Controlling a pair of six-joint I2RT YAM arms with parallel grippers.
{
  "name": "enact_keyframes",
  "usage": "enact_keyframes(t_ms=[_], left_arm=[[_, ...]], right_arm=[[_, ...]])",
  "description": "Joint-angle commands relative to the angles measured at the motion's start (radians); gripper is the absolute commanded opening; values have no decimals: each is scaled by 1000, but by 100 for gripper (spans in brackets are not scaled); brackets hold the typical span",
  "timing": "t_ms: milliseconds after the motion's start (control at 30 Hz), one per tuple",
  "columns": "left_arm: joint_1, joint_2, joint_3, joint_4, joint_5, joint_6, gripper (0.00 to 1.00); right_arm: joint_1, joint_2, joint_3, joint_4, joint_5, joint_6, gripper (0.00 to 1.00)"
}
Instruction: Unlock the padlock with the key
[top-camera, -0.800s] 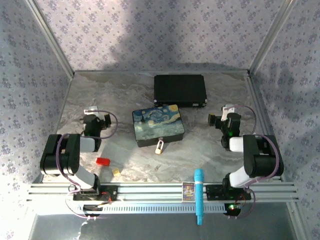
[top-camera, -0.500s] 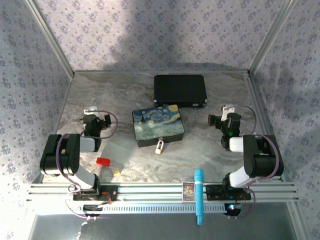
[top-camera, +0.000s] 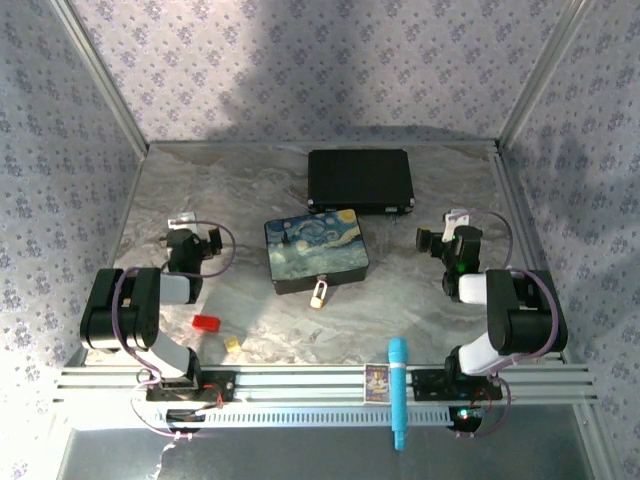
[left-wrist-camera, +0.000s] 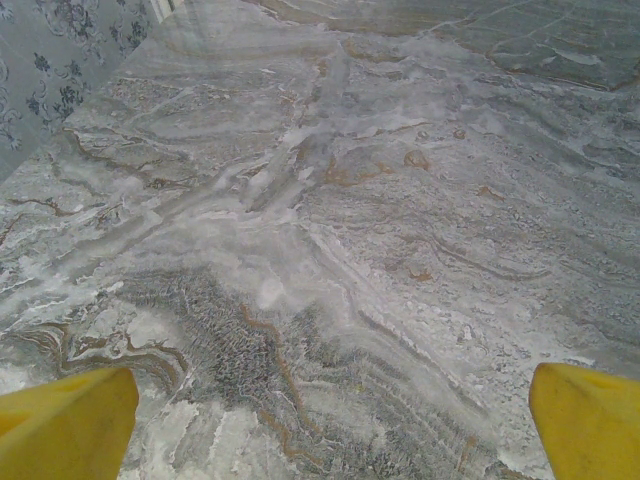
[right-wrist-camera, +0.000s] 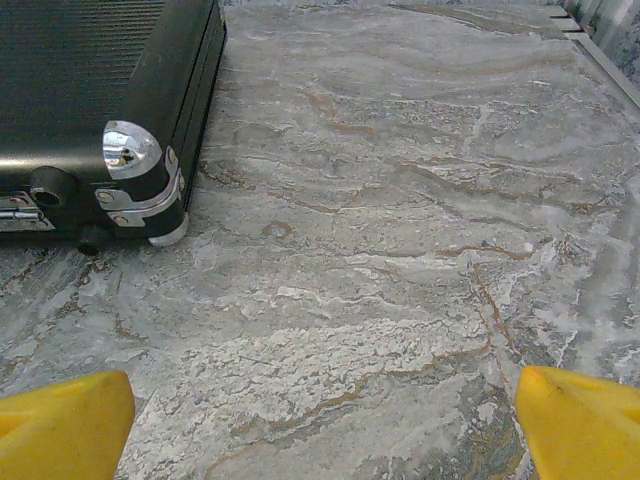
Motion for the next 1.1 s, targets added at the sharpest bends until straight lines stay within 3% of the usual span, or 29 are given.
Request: enact_keyframes(t_ms=[0,667,767,900,1067], left_arm=[[2,-7,20,31,12,11,100],[1,-37,17,20,41,21,100],[0,-133,38,-102,31,15,100],[-1,-235,130,-389,18,-73,100],[-2,-346,105,-422,34,-160,100]], right_arm=[[-4,4,19,-6,-1,-16,99],[-8,-12,14,-8,-5,-8,99],[-8,-83,33,-92,7,-7,99],[-8,-183,70,-236,30,11,99],[-6,-282,67,-317,22,27,99]])
